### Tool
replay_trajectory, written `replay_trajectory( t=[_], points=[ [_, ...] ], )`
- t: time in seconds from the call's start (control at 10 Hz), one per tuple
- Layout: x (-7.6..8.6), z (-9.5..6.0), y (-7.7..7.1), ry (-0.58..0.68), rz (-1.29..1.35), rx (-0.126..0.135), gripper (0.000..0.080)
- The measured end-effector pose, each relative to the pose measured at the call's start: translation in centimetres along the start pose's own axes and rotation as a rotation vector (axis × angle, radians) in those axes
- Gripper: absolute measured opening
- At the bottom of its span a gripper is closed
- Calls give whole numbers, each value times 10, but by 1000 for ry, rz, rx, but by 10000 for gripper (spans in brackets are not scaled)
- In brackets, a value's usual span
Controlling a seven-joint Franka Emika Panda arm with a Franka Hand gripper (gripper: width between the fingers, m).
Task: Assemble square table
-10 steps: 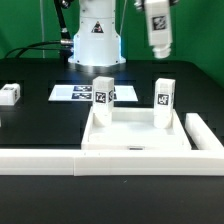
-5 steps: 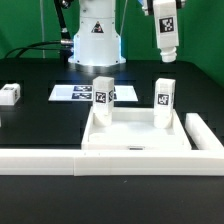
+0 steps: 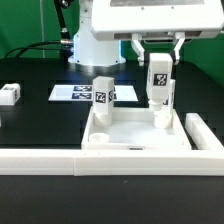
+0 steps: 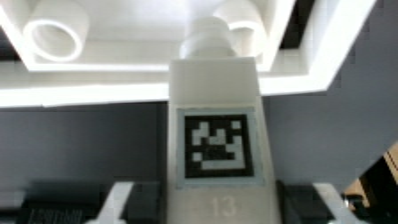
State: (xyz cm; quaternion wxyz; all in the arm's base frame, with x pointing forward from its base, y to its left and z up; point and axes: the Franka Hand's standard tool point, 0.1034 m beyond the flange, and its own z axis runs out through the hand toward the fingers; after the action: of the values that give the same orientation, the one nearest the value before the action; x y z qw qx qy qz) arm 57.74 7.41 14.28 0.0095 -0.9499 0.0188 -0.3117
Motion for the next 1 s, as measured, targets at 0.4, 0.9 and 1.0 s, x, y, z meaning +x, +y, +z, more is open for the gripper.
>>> replay_trajectory(
  t=[0.4,0.9,1.0],
  points=[
    [4,11,1,20,-6,-7,290],
    [-14,39,-10,-29,-16,-11,290],
    [-14,40,-10,-30,-16,-11,290]
  ],
)
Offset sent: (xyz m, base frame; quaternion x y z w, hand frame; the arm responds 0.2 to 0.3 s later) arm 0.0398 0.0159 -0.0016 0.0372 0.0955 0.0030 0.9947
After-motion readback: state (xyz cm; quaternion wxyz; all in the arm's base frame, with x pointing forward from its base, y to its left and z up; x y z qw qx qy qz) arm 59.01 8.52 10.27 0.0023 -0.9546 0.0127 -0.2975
